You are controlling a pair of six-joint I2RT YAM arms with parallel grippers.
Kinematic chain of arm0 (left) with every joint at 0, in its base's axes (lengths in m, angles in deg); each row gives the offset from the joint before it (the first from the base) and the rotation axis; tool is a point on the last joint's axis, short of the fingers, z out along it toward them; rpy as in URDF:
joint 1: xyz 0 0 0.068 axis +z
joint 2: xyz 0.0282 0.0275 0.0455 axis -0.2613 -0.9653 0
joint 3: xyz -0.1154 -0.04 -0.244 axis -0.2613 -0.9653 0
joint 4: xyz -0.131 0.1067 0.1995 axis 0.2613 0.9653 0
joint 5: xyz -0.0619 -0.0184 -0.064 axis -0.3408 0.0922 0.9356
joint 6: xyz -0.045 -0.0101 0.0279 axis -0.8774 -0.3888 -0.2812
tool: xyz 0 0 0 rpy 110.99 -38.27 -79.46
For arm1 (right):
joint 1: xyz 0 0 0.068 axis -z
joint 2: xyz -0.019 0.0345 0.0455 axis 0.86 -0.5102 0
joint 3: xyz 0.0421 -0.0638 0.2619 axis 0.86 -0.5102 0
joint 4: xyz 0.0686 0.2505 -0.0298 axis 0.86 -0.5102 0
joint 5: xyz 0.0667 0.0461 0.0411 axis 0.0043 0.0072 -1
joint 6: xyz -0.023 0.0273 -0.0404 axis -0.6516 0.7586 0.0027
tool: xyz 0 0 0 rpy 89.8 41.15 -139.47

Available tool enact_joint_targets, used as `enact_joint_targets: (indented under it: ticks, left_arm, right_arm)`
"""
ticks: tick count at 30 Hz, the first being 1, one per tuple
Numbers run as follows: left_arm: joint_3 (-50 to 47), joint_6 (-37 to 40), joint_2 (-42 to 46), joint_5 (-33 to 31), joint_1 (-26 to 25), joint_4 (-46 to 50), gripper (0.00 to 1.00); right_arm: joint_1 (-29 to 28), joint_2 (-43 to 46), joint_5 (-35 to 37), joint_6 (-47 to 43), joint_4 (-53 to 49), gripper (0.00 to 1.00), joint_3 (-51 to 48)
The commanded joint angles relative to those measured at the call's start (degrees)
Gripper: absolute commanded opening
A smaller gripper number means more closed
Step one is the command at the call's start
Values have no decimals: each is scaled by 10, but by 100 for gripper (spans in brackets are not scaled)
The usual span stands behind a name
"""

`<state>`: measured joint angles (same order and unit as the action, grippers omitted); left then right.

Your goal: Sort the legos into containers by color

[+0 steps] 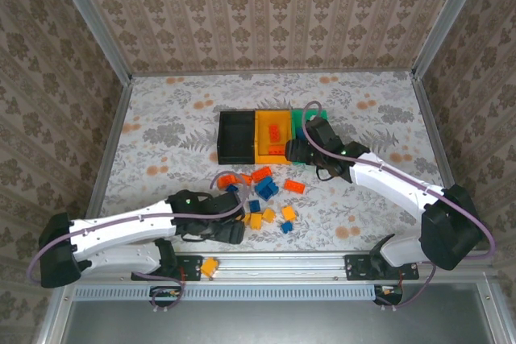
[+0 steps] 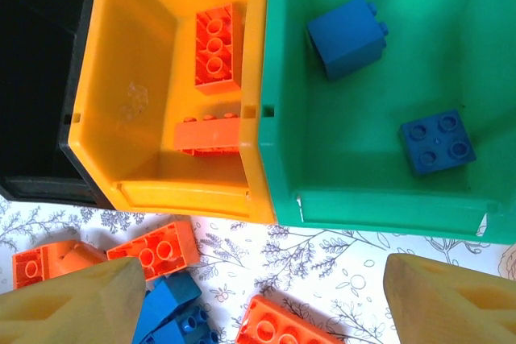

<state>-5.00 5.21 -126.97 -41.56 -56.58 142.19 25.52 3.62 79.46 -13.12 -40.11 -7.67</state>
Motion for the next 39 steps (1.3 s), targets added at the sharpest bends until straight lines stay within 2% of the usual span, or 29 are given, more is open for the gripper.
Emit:
enact_joint_targets:
  ticks: [1, 5, 8, 12, 17, 23, 28, 39]
  left_arm:
    - [-13, -36, 1, 45, -28, 59, 92]
    - [-53, -81, 12, 69, -50, 62, 88]
    - [-81, -115, 22, 68, -69, 40, 86]
    - [-92, -122, 27, 50, -73, 27, 82]
    - [-125, -136, 14, 99, -77, -15, 80]
    - [-120, -136, 7, 135, -80, 13, 78]
    - [-124, -136, 6, 155, -81, 19, 64]
    - [-119, -115, -45, 160, -81, -13, 50]
  right_arm:
    - [-3, 17, -2, -2, -13, 79, -12]
    - [-4, 21, 6, -1, -9, 79, -17]
    - [-3, 24, 12, -3, -9, 79, -21]
    - [-2, 27, 18, -4, -11, 80, -22]
    - [-2, 33, 26, -8, -17, 80, -20]
    - [1, 31, 29, -7, -14, 80, -22]
    - [2, 26, 30, -3, -14, 80, -20]
    - [5, 17, 30, -2, -15, 80, -16]
